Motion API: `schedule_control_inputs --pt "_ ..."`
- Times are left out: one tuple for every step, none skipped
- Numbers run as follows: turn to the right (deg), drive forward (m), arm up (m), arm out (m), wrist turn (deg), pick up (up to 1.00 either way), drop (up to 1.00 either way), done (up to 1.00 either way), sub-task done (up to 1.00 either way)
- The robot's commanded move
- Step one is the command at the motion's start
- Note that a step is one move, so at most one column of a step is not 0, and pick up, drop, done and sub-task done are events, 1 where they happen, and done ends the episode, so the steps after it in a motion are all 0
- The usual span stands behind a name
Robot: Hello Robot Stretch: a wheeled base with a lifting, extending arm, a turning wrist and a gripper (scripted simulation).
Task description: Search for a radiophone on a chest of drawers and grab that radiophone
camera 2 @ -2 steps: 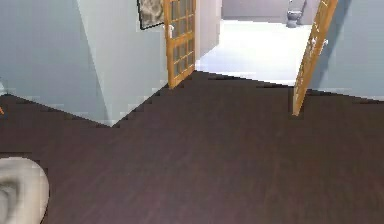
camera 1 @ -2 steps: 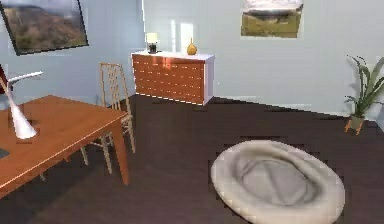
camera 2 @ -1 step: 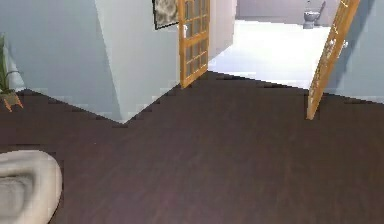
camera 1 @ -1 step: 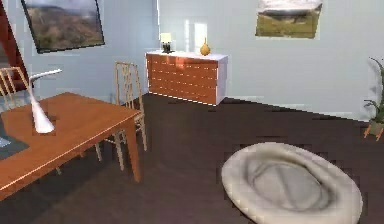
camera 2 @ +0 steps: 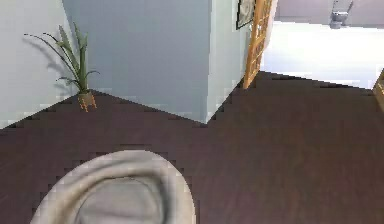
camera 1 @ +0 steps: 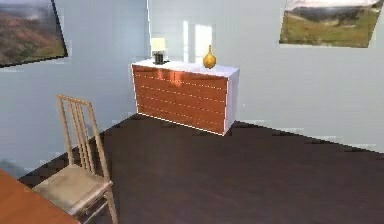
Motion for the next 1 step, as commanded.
schedule_control_inputs --pt "0.0 0.30 0.00 0.00 0.0 0.00 0.00 0.00 0.00"
